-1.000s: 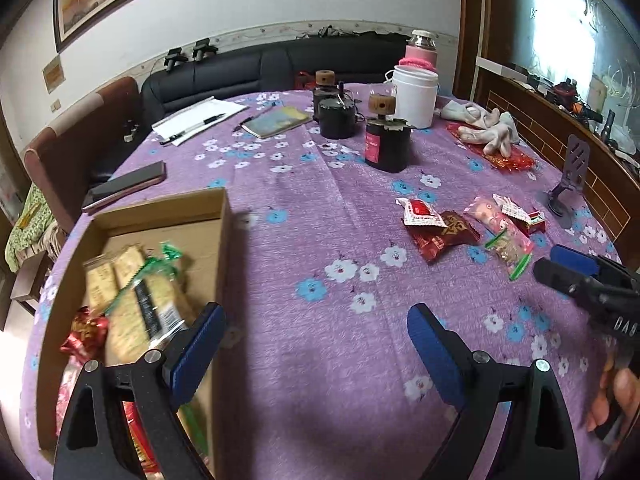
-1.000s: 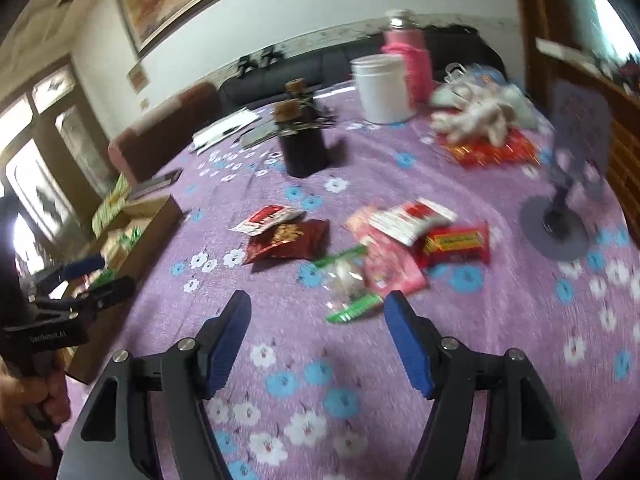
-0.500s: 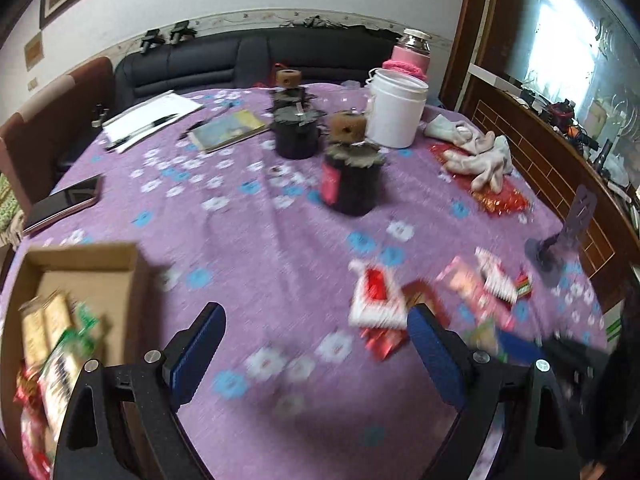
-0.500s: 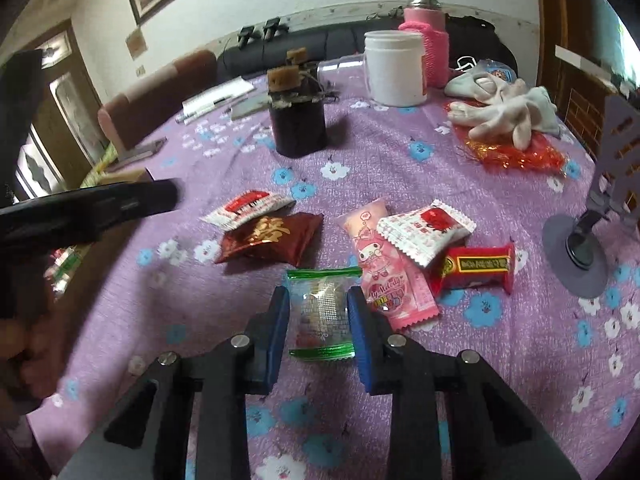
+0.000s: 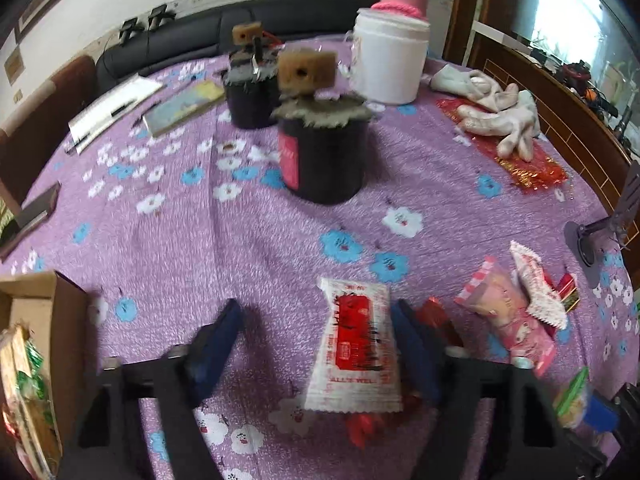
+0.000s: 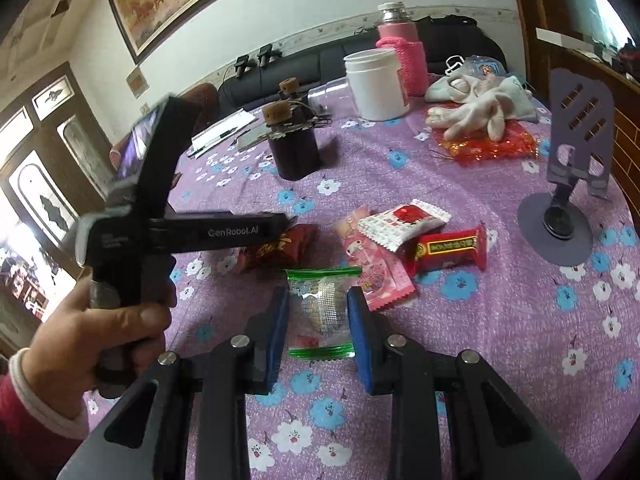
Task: Organize snacks
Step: 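Grasp a clear green-edged candy packet with the right gripper while the left grasps a white-red packet, then carry both packets over the box and open both grippers to release them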
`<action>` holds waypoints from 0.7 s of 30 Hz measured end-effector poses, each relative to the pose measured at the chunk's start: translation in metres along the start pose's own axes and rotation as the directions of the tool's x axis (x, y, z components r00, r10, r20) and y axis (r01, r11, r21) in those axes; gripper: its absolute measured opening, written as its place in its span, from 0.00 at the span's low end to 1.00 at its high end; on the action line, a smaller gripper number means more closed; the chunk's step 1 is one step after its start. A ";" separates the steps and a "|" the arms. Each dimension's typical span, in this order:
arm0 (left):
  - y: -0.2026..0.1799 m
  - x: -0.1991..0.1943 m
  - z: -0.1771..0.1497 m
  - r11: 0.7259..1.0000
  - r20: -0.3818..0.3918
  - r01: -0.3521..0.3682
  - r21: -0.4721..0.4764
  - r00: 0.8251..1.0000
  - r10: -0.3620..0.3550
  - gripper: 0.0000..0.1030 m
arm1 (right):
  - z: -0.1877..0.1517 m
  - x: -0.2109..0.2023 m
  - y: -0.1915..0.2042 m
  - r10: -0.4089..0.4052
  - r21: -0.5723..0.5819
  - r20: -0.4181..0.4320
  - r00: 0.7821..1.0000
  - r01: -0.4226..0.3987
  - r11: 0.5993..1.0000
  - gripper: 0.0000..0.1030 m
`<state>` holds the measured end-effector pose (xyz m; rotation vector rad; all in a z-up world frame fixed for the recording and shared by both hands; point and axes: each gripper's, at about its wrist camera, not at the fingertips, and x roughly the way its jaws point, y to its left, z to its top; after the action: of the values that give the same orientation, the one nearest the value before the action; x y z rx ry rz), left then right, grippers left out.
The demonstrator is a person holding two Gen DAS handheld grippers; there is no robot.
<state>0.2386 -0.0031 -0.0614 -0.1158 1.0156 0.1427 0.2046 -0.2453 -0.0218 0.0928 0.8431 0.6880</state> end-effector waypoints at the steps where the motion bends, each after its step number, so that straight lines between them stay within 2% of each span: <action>1: 0.000 0.000 -0.001 1.000 0.007 -0.002 0.005 1.000 0.002 0.60 | 0.000 -0.001 -0.001 -0.002 0.002 0.002 1.000 0.002 1.000 0.28; 3: 0.000 -0.002 -0.003 1.000 0.020 0.002 0.021 1.000 -0.002 0.46 | 0.000 -0.003 -0.002 0.001 0.011 0.009 1.000 -0.001 1.000 0.28; 6: 0.001 -0.006 -0.005 1.000 0.033 0.004 0.023 0.999 -0.005 0.32 | -0.001 -0.005 0.000 0.003 0.013 0.017 1.000 -0.004 1.000 0.28; 11: 0.011 -0.016 -0.012 1.000 0.062 0.028 0.002 0.998 -0.029 0.31 | -0.002 -0.012 0.007 0.010 0.008 0.031 0.999 -0.010 1.000 0.28; 15: 0.022 -0.038 -0.021 0.999 0.105 0.035 -0.012 0.994 -0.033 0.31 | -0.004 -0.017 0.014 0.016 0.004 0.038 0.999 -0.017 1.000 0.28; 21: 0.047 -0.082 -0.038 0.999 0.178 0.010 -0.047 0.984 -0.001 0.31 | -0.006 -0.023 0.032 0.034 -0.012 0.050 0.998 -0.034 0.999 0.28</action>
<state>0.1560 0.0316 -0.0124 -0.1465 0.8336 0.1691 0.1726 -0.2356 0.0001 0.1146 0.7909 0.7196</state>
